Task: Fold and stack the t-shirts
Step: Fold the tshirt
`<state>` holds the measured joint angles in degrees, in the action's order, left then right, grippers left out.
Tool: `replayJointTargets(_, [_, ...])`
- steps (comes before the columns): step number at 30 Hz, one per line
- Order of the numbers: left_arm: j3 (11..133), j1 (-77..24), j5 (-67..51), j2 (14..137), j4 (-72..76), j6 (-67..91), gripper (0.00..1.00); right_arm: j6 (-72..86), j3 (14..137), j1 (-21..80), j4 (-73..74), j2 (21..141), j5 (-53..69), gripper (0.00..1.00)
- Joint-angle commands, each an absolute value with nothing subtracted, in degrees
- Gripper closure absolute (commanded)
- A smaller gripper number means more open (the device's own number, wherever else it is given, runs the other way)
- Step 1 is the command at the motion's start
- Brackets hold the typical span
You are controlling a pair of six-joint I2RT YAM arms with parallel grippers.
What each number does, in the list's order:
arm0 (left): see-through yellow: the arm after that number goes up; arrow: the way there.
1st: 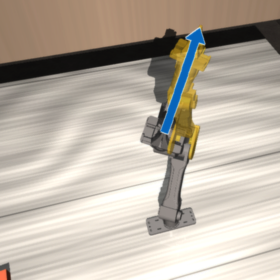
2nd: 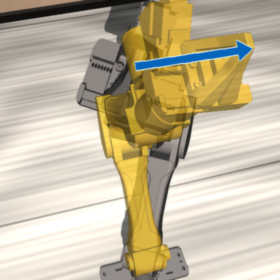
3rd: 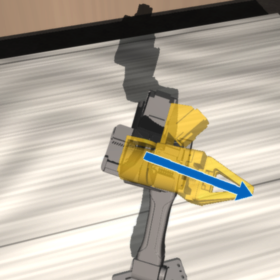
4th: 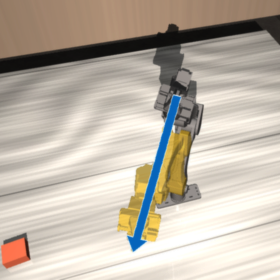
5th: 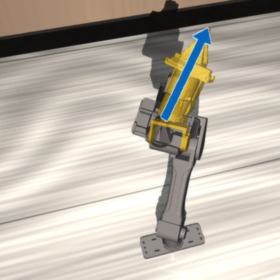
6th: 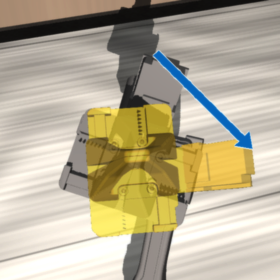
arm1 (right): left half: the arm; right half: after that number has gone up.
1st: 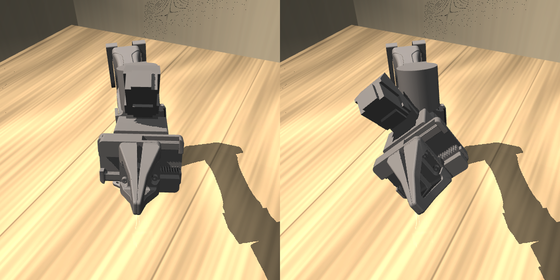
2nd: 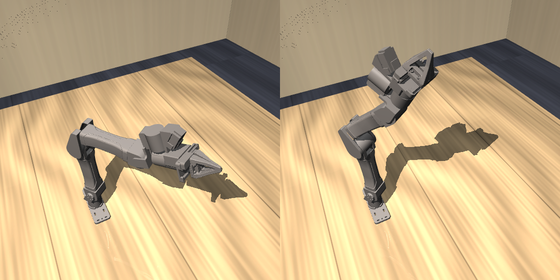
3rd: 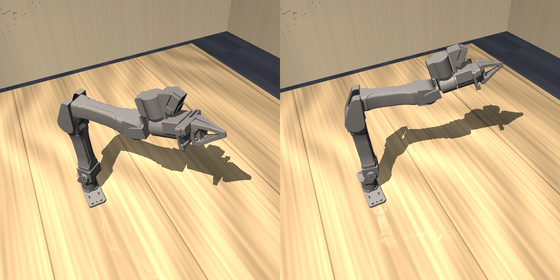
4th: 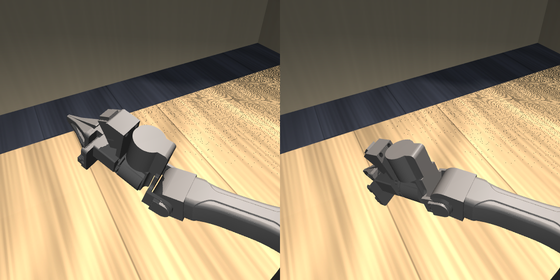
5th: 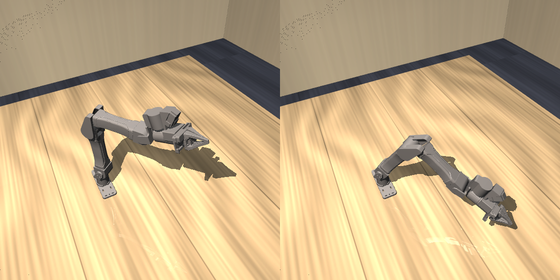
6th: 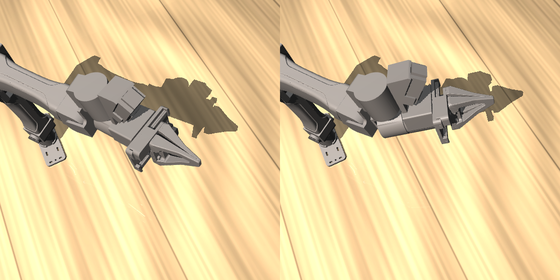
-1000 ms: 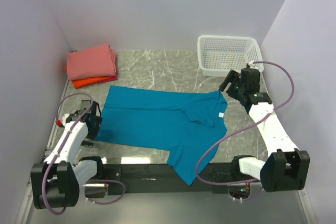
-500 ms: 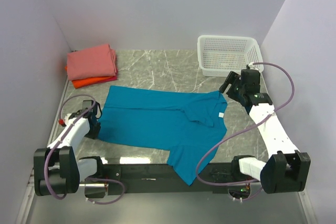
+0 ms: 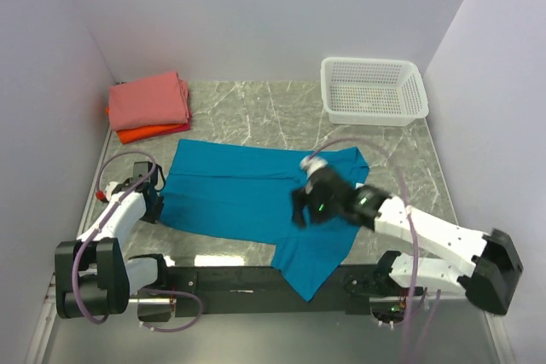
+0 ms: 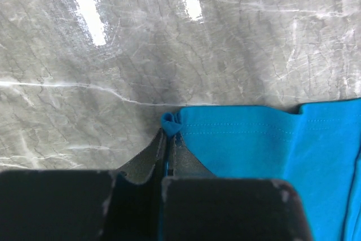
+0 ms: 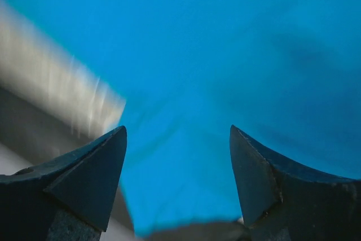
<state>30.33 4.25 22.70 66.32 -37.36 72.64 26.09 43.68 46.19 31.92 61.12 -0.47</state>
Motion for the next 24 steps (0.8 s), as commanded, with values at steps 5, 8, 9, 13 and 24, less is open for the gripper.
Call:
replayJointTargets(5, [28.3, 4.4, 21.3, 64.3, -36.7, 71.2, 0.99, 27.2, 42.3, 75.0, 33.8, 69.2, -0.2, 0.23])
replayJointTargets(8, [28.2, 4.4, 22.0, 63.5, -36.8, 70.8, 0.99, 26.5, 41.3, 81.4, 31.7, 73.8, 3.8, 0.27])
replayJointTargets(9, [28.3, 4.4, 21.9, 63.5, -36.8, 70.6, 0.99, 26.1, 41.3, 82.5, 32.1, 75.1, 3.9, 0.29])
replayJointTargets(13, [27.6, 4.4, 20.7, 63.0, -36.3, 70.3, 0.99, 26.2, 41.6, 86.3, 32.3, 81.1, 2.6, 0.33])
replayJointTargets(24, [27.5, 4.4, 20.4, 62.7, -35.9, 70.5, 0.99, 29.9, 42.5, 86.9, 35.2, 84.0, -2.4, 0.87])
